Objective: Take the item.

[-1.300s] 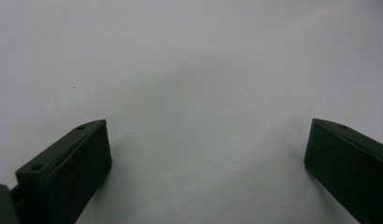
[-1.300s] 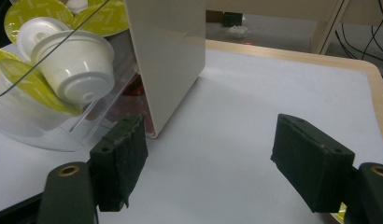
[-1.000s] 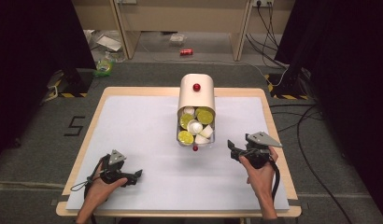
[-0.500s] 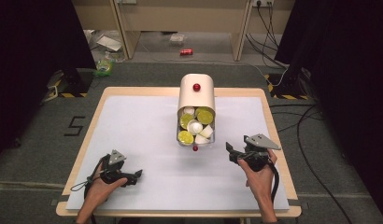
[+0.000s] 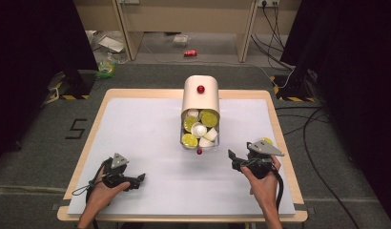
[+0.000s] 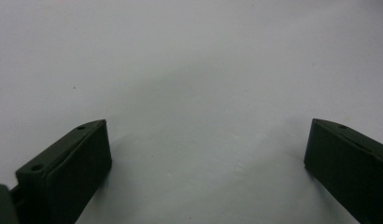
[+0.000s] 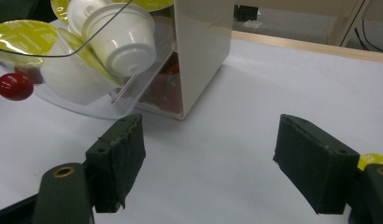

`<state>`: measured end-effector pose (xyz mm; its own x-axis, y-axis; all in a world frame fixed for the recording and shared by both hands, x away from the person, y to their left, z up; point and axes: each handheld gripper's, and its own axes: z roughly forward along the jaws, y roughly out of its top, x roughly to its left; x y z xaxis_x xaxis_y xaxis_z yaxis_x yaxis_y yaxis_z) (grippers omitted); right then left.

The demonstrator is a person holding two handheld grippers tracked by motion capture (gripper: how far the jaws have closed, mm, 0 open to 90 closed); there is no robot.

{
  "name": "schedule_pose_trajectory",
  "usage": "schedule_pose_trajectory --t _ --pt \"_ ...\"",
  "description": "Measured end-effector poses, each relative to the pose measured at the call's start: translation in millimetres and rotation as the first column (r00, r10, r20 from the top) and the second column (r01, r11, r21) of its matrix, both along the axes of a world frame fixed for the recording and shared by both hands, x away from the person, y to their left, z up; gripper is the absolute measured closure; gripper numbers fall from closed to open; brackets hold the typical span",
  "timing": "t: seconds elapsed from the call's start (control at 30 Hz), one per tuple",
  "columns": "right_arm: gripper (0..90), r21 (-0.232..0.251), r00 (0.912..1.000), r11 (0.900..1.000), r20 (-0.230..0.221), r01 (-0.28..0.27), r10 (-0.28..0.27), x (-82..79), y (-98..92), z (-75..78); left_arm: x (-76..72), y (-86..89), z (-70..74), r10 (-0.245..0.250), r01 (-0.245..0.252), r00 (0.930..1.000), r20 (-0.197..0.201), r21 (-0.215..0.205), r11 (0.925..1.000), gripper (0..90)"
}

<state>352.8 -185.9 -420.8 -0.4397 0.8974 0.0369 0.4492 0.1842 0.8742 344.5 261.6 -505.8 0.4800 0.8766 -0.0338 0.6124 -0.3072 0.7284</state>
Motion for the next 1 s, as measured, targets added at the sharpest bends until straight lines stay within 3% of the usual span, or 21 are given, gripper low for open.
schedule_pose_trajectory --t 1.0 --pt "23.4 0.008 0.9977 0.998 0.008 -0.067 0.067 -8.6 14.7 3.0 0.3 -0.2 -0.1 0.002 -0.002 1.0000 -0.002 -0.001 1.0000 0.0"
